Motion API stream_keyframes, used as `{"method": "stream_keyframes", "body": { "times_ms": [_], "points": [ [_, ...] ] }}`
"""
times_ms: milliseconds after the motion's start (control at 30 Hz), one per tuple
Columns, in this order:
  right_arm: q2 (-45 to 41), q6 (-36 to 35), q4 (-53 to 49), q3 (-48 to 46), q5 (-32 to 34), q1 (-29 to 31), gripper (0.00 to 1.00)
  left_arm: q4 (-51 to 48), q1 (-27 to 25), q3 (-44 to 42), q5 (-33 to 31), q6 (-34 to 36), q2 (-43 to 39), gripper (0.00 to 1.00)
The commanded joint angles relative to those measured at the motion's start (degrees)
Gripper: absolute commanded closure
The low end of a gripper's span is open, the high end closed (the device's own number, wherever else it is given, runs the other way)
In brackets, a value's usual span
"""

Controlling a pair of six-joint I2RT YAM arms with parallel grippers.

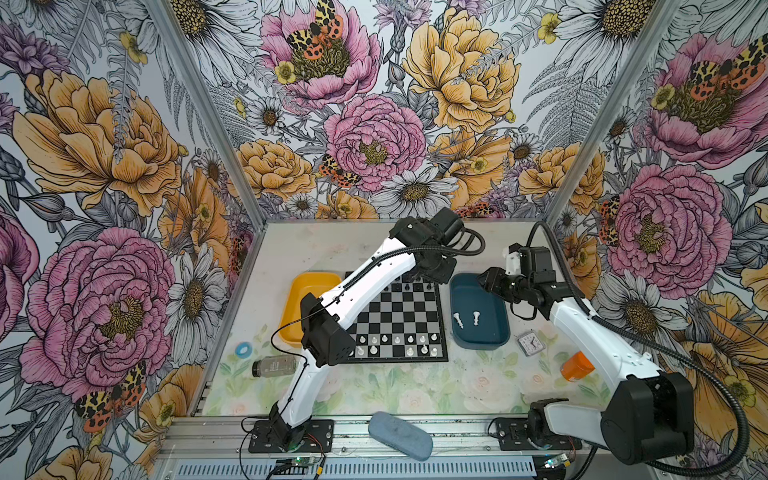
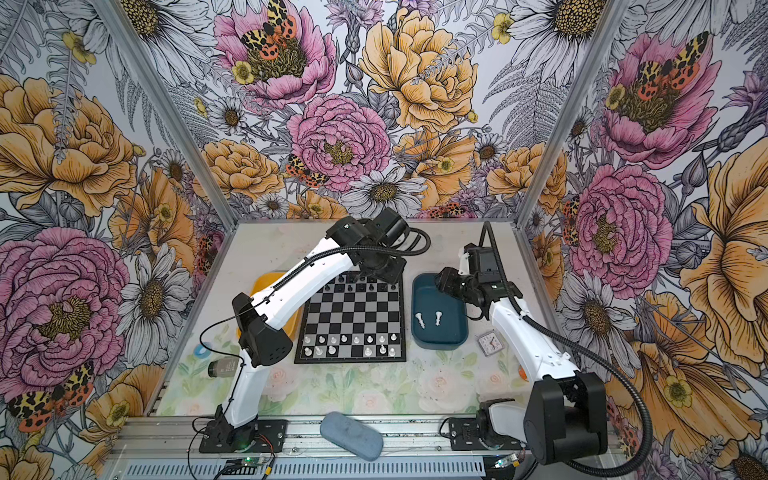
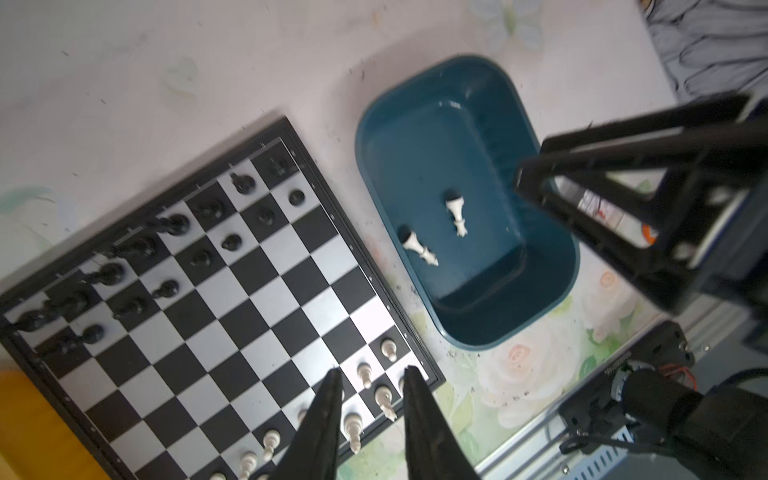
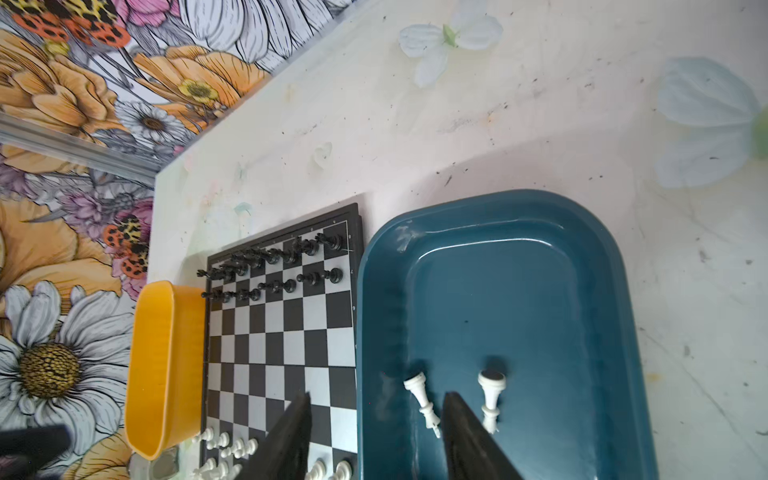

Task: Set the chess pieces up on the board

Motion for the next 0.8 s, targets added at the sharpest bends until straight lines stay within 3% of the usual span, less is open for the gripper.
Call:
{"method": "stream_keyframes", "body": {
  "times_ms": [0,133,300,500,567,767],
  "points": [
    [3.1,-2.9,-7.0,3.9,4.5,1.3,0.48,4.7,3.2,4.4,-1.6,2.0,1.1,0.73],
    [5.8,-3.4,-10.5,6.2,7.3,1.9,0.49,11.3,6.2,0.9,-0.5,3.4,-1.9,0.74],
    [10.7,-4.5,-14.7,9.3,9.7,3.4,0.50,25.2,10.4,-10.8,3.0,2.3,-9.3,0.77],
    [18.4,-6.8,-19.7,14.4,12.5,5.4,0.52,63.5,14.8,-41.5,6.1,-4.3,-27.7,0.75],
    [20.3,-7.3,-21.2,15.6,13.4,5.9,0.52,72.1,16.2,-49.3,7.0,-6.2,-31.6,0.72],
    [23.7,-7.7,-22.6,16.0,14.8,6.4,0.53,78.3,17.6,-58.9,8.9,-6.5,-36.0,0.72]
  ]
}}
